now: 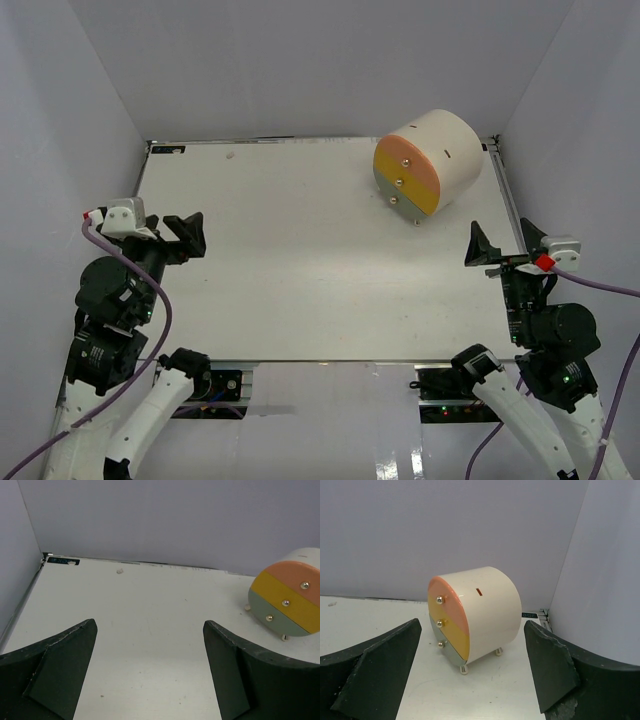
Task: Sort the stationery into containers
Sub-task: Reset both arms
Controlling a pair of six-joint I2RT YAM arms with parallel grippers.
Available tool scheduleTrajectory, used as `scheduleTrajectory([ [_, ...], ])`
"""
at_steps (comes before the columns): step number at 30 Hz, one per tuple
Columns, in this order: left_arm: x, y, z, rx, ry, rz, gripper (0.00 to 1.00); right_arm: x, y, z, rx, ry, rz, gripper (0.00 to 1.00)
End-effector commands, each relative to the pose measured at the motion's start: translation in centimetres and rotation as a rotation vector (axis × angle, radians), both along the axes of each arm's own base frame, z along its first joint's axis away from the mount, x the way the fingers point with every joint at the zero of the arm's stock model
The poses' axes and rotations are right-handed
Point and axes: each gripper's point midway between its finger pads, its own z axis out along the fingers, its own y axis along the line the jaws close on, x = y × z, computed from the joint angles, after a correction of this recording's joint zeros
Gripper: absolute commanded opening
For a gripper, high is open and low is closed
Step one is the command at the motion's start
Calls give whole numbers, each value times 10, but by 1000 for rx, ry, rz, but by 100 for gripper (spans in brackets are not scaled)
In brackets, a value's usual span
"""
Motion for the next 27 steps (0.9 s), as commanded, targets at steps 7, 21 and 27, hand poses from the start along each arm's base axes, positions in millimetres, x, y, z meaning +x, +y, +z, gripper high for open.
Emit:
scheduleTrajectory([
  [7,3,-2,-39,-17,109,5,98,-1,-4,4,29,-21,-20,90],
  [21,10,-11,-58,-26,152,-23,98,13,6,-5,7,23,-8,90],
  [27,13,-13,-59,-27,151,-32,98,17,8,-6,-5,35,-10,90],
])
